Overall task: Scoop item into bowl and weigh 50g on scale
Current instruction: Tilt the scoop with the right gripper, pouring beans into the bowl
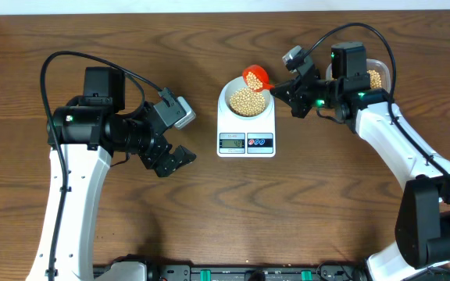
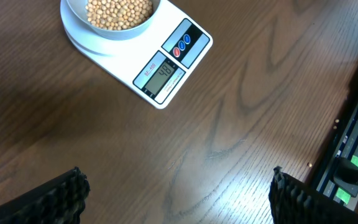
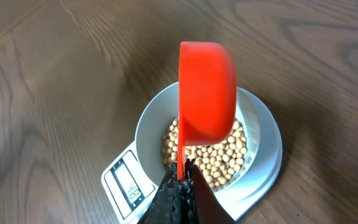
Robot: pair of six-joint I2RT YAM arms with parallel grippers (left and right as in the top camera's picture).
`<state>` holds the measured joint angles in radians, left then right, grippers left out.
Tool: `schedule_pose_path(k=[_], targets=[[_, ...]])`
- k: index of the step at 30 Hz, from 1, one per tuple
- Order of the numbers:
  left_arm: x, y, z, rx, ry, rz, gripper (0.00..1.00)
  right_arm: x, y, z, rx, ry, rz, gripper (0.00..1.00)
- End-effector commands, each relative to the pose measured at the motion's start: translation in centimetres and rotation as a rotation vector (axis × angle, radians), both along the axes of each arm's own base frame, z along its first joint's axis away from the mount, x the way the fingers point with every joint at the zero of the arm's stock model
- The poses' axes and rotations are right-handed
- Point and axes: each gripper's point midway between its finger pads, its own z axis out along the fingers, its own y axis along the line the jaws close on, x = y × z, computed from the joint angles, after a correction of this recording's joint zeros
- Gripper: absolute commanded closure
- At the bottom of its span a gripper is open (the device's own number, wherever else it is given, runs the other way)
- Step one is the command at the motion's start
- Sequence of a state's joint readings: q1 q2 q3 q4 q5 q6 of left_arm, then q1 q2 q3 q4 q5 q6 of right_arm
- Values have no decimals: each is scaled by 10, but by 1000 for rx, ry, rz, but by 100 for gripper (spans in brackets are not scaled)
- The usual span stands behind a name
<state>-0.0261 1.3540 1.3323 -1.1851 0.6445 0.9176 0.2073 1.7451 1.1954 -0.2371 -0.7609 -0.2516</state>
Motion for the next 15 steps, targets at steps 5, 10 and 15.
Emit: schedule_pose_path(k=[5,10,15], targets=[[-1,1,0,5,-5,-6,5,-11,7,12,-4,-82,86,99],[-1,1,0,5,-5,-6,5,-9,5,11,-24,-102,86,99],[-1,1,0,5,-5,-6,5,-12,9,14,2,-101,110,99]])
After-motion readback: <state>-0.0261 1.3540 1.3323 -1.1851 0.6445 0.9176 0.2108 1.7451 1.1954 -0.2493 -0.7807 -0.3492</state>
